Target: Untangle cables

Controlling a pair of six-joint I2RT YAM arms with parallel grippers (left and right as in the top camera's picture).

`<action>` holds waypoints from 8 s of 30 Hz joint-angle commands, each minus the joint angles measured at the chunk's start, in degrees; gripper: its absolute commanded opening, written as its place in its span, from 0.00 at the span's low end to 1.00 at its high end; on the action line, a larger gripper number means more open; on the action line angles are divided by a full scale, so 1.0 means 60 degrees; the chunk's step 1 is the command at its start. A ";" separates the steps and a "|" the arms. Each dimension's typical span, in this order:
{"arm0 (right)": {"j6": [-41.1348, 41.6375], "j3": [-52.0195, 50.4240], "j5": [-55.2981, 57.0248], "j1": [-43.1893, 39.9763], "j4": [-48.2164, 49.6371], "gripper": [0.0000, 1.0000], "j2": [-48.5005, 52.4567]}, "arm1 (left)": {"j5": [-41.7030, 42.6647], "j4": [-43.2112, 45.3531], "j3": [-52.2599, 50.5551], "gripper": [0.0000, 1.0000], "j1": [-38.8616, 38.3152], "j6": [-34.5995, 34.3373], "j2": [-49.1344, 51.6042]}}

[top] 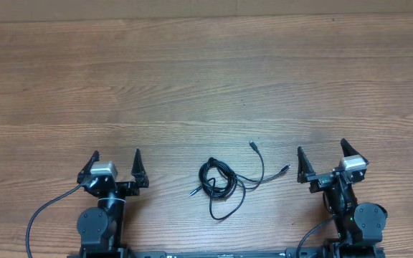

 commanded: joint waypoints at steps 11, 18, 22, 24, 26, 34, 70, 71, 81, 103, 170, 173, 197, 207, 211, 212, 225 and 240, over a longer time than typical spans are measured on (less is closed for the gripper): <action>-0.0018 -0.0098 0.0087 0.0000 0.0036 1.00 -0.0106 | -0.0058 0.0007 -0.0055 1.00 0.0029 0.0215 -0.0033; -0.0018 -0.0098 0.0087 0.0000 0.0036 1.00 -0.0106 | -0.0058 0.0007 -0.0055 1.00 0.0029 0.0215 -0.0033; -0.0018 -0.0098 0.0087 0.0000 0.0036 1.00 -0.0106 | -0.0058 0.0007 -0.0055 0.99 0.0029 0.0215 -0.0033; -0.0018 -0.0098 0.0087 0.0000 0.0036 1.00 -0.0106 | -0.0058 0.0007 -0.0055 1.00 0.0029 0.0215 -0.0033; -0.0018 -0.0098 0.0087 0.0000 0.0036 1.00 -0.0106 | -0.0058 0.0007 -0.0055 1.00 0.0029 0.0215 -0.0033; -0.0018 -0.0098 0.0087 0.0000 0.0036 1.00 -0.0106 | -0.0058 0.0007 -0.0055 1.00 0.0029 0.0215 -0.0033; -0.0018 -0.0098 0.0087 0.0000 0.0036 1.00 -0.0106 | -0.0058 0.0007 -0.0055 0.99 0.0029 0.0215 -0.0033; -0.0018 -0.0098 0.0087 0.0000 0.0036 1.00 -0.0106 | -0.0058 0.0007 -0.0055 0.99 0.0029 0.0215 -0.0033; -0.0018 -0.0098 0.0087 0.0000 0.0036 1.00 -0.0106 | -0.0058 0.0004 -0.0055 1.00 0.0029 0.0215 -0.0033; -0.0018 -0.0098 0.0087 0.0000 0.0036 1.00 -0.0106 | -0.0058 0.0004 -0.0055 1.00 0.0029 0.0215 -0.0033; -0.0018 -0.0098 0.0084 0.0000 0.0036 1.00 -0.0106 | 0.1089 0.0146 0.0310 1.00 0.0026 0.0069 -0.0033; -0.0018 -0.0098 0.0087 0.0000 0.0036 1.00 -0.0106 | 0.1089 0.0047 0.0554 0.99 0.0026 0.0069 -0.0033; -0.0018 -0.0098 0.0087 0.0000 0.0036 1.00 -0.0106 | 0.3552 -0.2779 0.4652 1.00 0.0026 0.0066 0.4135; -0.0018 -0.0098 0.0087 0.0000 0.0036 1.00 -0.0106 | 0.4091 -0.5705 0.7187 1.00 -0.0525 0.0069 0.7366; -0.0018 -0.0098 0.0087 0.0000 0.0036 1.00 -0.0106 | 0.4091 -0.5854 0.7380 1.00 -0.1206 0.0069 0.7945; -0.0018 -0.0098 0.0087 0.0000 0.0036 1.00 -0.0106 | 0.4084 -0.5854 0.7380 1.00 -0.1402 0.0069 0.8025; -0.0018 -0.0098 0.0087 0.0000 0.0036 1.00 -0.0106 | 0.4721 -0.5249 0.7373 0.99 -0.3136 -0.1064 0.9315; -0.0018 -0.0098 0.0087 0.0000 0.0036 1.00 -0.0106 | 0.4805 -0.4991 0.7373 1.00 -0.3421 -0.1945 1.1245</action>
